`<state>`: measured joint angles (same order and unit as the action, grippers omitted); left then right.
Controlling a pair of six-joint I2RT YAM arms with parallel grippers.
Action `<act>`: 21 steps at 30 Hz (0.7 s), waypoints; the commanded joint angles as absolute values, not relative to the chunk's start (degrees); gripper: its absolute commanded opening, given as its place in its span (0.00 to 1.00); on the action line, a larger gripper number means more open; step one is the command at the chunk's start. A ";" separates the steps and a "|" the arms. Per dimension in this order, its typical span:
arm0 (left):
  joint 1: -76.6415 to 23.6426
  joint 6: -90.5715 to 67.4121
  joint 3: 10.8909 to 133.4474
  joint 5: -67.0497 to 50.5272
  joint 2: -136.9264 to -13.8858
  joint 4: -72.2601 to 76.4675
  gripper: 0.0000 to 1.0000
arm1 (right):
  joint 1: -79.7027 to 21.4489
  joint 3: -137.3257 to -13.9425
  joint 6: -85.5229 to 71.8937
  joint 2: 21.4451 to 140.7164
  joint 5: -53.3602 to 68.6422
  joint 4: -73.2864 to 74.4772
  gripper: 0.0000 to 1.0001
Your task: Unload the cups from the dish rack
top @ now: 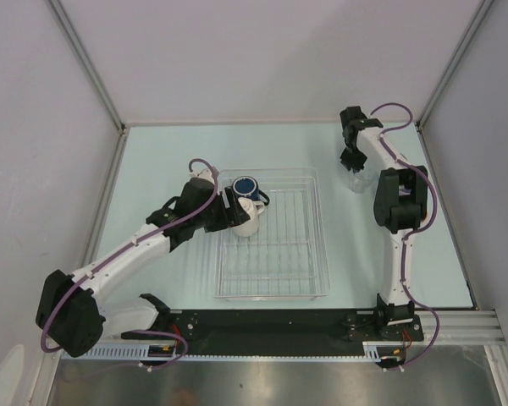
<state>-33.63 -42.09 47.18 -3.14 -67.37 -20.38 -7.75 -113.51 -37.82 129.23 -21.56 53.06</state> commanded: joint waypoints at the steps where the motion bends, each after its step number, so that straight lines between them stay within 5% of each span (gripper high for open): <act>1: -33.93 -42.19 48.51 -2.81 -67.06 -19.95 0.78 | -7.47 -116.98 -37.27 125.42 -20.13 52.21 0.27; 8: -33.93 -40.78 49.39 -2.29 -66.45 -20.04 0.79 | -8.08 -116.47 -36.74 117.09 -18.19 51.17 0.32; 11: -34.01 -39.38 51.05 1.56 -66.18 -21.44 0.79 | -9.49 -110.51 -35.42 106.90 -15.21 44.49 0.50; 12: -34.01 -38.24 51.76 2.97 -66.27 -22.23 0.79 | -10.01 -108.74 -35.07 104.35 -13.38 42.65 0.66; 14: -34.10 -36.92 54.56 7.00 -66.53 -25.13 0.80 | -12.47 -104.27 -33.67 97.40 -12.74 38.33 0.82; 21: -34.10 -32.43 59.85 14.32 -67.76 -29.00 0.84 | -25.73 -97.40 -30.32 87.55 -24.07 39.54 0.98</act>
<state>-33.85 -36.21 56.14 8.49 -67.40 -26.72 -19.86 -102.50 -33.26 88.95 -17.80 39.07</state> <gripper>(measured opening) 0.833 0.964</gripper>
